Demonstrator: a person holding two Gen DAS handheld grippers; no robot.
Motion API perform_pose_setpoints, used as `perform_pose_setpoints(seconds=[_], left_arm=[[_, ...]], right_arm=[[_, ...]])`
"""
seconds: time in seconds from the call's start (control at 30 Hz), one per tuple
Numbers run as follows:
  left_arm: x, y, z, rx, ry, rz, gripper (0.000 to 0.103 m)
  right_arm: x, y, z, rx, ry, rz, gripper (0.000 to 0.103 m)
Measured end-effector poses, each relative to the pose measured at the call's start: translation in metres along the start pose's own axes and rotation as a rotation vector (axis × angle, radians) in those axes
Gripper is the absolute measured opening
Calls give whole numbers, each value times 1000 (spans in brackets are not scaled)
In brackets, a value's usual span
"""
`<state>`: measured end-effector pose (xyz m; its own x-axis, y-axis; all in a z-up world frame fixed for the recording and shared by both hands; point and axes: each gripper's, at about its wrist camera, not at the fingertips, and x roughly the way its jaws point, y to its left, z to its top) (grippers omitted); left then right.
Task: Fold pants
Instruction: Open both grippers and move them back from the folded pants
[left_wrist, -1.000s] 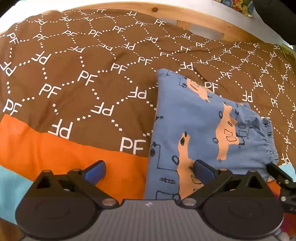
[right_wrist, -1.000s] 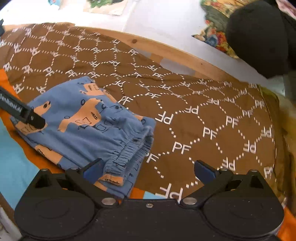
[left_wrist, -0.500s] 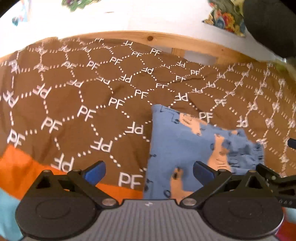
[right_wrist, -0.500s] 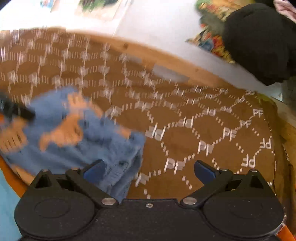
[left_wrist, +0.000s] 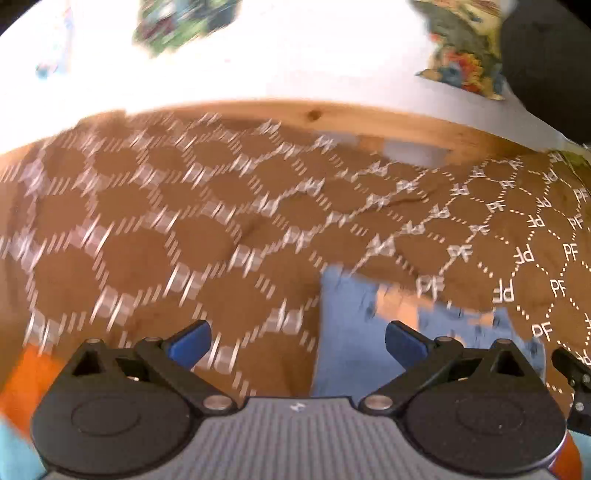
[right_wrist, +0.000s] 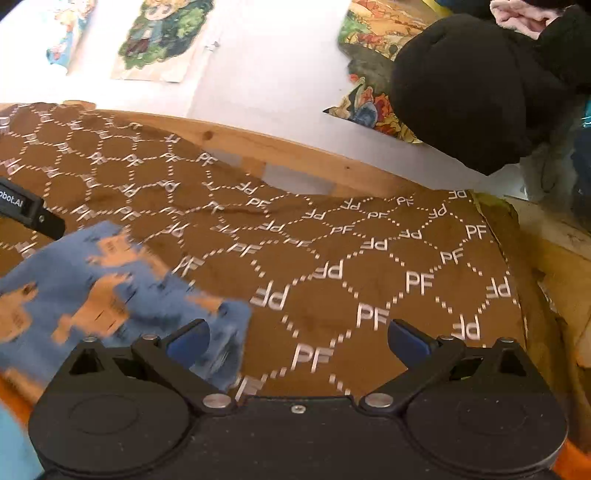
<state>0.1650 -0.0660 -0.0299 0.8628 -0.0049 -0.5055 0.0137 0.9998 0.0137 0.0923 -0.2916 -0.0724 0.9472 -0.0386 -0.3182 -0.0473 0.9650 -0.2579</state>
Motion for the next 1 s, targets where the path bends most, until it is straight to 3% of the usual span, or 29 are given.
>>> perform_pose_setpoints(seconds=[0.13, 0.23, 0.5, 0.63, 0.73, 0.8, 0.87, 1.0], left_arm=[[42, -27, 8, 96, -32, 16, 103], [86, -45, 3, 229, 15, 127, 103], [110, -19, -5, 89, 12, 129, 103], [95, -14, -1, 75, 16, 98, 102], [65, -5, 9, 98, -18, 30, 103], [48, -3, 10, 131, 30, -6, 103], [33, 2, 2, 131, 112, -46, 103], [20, 8, -27, 151, 311, -63, 102]], right_arm=[[30, 13, 5, -51, 22, 8, 102], [51, 26, -7, -149, 72, -23, 102], [65, 18, -18, -96, 85, -9, 102], [59, 13, -11, -80, 75, -1, 102], [35, 16, 2, -67, -10, -10, 102], [32, 21, 12, -53, -5, 57, 102], [34, 32, 15, -69, 52, 124, 102], [28, 46, 0, -164, 114, 112, 102]])
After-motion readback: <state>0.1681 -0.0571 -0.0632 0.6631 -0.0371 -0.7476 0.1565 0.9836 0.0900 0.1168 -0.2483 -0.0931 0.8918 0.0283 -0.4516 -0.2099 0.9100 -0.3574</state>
